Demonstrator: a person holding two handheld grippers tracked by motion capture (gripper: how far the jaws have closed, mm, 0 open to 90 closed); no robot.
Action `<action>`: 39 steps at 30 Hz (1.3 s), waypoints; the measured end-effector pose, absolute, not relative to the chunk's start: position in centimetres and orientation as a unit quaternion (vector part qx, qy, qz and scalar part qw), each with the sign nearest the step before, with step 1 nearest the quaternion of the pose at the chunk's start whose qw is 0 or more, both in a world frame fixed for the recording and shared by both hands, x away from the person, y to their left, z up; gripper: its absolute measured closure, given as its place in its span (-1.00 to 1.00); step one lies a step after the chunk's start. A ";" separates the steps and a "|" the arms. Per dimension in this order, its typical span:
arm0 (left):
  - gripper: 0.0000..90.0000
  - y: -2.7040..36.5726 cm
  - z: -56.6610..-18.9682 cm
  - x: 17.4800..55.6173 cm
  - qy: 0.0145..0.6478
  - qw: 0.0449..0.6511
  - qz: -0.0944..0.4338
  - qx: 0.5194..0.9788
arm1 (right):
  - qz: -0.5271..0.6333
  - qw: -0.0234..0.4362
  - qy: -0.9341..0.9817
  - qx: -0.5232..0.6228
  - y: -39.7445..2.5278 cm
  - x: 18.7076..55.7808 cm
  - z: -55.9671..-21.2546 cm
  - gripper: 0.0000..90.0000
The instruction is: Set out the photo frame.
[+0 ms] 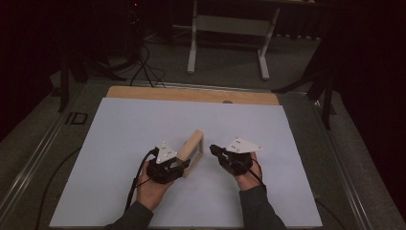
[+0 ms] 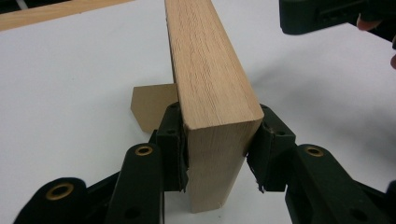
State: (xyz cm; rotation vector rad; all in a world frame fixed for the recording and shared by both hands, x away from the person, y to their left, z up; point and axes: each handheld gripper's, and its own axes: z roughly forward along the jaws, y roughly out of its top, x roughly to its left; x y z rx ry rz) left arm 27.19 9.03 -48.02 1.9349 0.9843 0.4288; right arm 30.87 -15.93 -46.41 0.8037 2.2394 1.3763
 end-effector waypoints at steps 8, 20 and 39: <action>0.35 8.3 -48.1 26.7 0.373 0.440 0.187 0.795 | 0.495 0.201 0.793 0.292 -16.3 30.9 -46.1 0.91; 0.35 7.8 -48.1 26.2 0.344 0.442 0.187 0.807 | 0.500 0.205 0.787 0.296 -16.7 31.0 -45.8 0.91; 0.35 5.8 -48.2 24.6 0.268 0.447 0.189 0.832 | 0.505 0.212 0.781 0.301 -17.2 31.0 -45.4 0.91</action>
